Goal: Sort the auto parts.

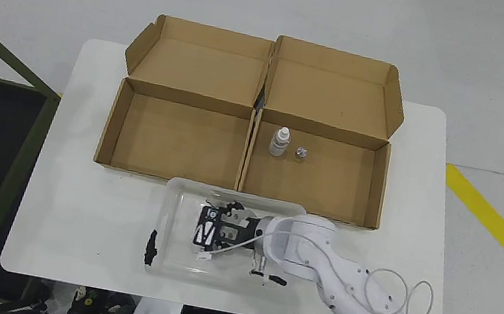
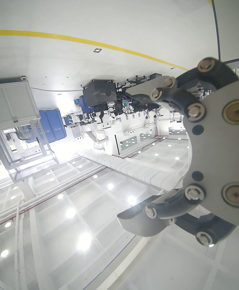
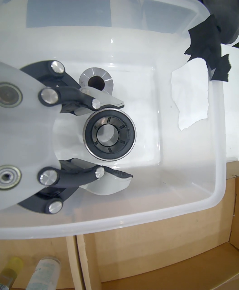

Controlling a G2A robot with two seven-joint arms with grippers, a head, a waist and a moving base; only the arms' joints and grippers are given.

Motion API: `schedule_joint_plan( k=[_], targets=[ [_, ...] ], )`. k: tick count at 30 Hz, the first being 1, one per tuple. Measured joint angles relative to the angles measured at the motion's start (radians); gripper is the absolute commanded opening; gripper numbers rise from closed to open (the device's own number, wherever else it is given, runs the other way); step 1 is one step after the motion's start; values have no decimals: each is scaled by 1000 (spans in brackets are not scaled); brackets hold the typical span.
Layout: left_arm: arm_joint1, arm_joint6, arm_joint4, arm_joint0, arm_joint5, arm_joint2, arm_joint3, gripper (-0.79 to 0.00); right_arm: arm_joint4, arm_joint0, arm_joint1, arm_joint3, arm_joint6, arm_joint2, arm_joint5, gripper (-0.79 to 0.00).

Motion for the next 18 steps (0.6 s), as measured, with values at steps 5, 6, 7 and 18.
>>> schedule_joint_plan(
  k=[5, 6, 7, 18],
  targets=[
    [0, 0, 0, 0, 0, 0, 0, 0, 8, 8, -10, 19, -11, -9, -10, -566],
    [0, 0, 0, 0, 0, 0, 0, 0, 9, 9, -11, 21, -13, -10, -11, -674],
    [0, 0, 0, 0, 0, 0, 0, 0, 10, 10, -13, 21, -15, -12, -13, -736],
    [0, 0, 0, 0, 0, 0, 0, 0, 46, -2, -10, -33, -64, 34, -56, -785]
  ],
)
